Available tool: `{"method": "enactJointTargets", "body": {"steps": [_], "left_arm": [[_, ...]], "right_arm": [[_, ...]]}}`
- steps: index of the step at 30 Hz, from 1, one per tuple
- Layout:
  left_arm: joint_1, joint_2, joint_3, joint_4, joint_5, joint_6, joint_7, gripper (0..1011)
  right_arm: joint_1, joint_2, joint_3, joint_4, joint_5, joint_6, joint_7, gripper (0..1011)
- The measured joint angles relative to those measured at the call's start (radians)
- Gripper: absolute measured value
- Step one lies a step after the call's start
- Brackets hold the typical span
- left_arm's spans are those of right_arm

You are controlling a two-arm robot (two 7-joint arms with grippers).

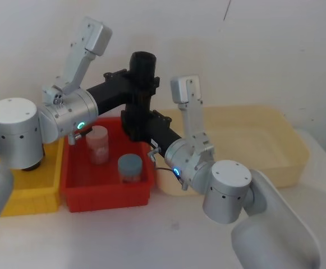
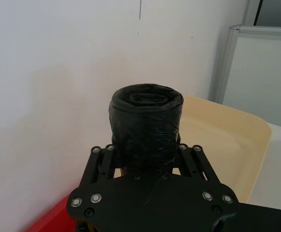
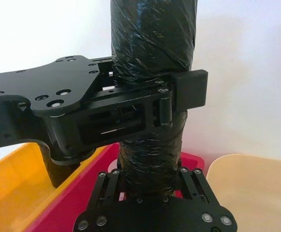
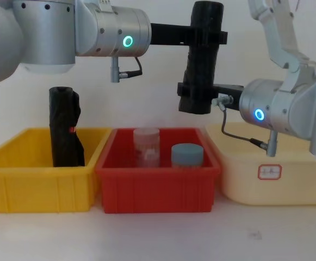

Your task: Pick up the garbage bag with the one hand and transfer it to the other hand.

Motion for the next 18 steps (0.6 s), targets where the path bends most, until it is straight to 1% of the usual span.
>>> {"method": "enactJointTargets", "body": {"steps": [1, 2, 3, 4, 5, 7, 8, 9, 12, 16, 17, 18], "left_arm": [[0.0, 0.0, 0.0, 0.0, 0.0, 0.0, 0.0, 539], [0.0, 0.0, 0.0, 0.0, 0.0, 0.0, 0.0, 566], [0.0, 0.0, 0.0, 0.0, 0.0, 0.0, 0.0, 616], [0.0, 0.0, 0.0, 0.0, 0.0, 0.0, 0.0, 616], [0.0, 0.0, 0.0, 0.0, 0.0, 0.0, 0.0, 657], [0.0, 0.0, 0.0, 0.0, 0.0, 0.0, 0.0, 695], [0.0, 0.0, 0.0, 0.0, 0.0, 0.0, 0.0, 724], [0.0, 0.0, 0.0, 0.0, 0.0, 0.0, 0.0, 788], [0.0, 0.001, 0.0, 0.0, 0.0, 0.0, 0.0, 844], [0.003, 0.003, -0.002, -0.006, -0.004, 0.002, 0.004, 973], [0.004, 0.004, -0.003, -0.008, -0.004, 0.003, 0.005, 973], [0.005, 0.005, -0.005, -0.011, -0.006, 0.004, 0.007, 1001]], "right_arm": [[-0.001, 0.001, 0.001, -0.002, 0.001, 0.0, 0.0, 499], [-0.002, 0.001, 0.001, -0.003, 0.002, 0.0, 0.001, 499], [-0.004, 0.002, 0.003, -0.007, 0.005, 0.0, 0.001, 499], [-0.006, 0.002, 0.004, -0.01, 0.006, 0.0, 0.001, 499], [-0.008, 0.003, 0.006, -0.015, 0.009, 0.0, 0.001, 499], [-0.012, 0.005, 0.008, -0.022, 0.011, 0.001, 0.001, 499], [-0.014, 0.005, 0.01, -0.026, 0.013, 0.001, 0.001, 499], [-0.017, 0.007, 0.012, -0.032, 0.015, 0.001, 0.0, 499], [-0.022, 0.01, 0.018, -0.042, 0.018, 0.002, -0.005, 499], [-0.034, 0.019, 0.032, -0.065, 0.024, 0.007, -0.018, 499], [-0.036, 0.02, 0.034, -0.068, 0.024, 0.008, -0.02, 499], [-0.038, 0.022, 0.037, -0.071, 0.025, 0.01, -0.022, 499]]}}
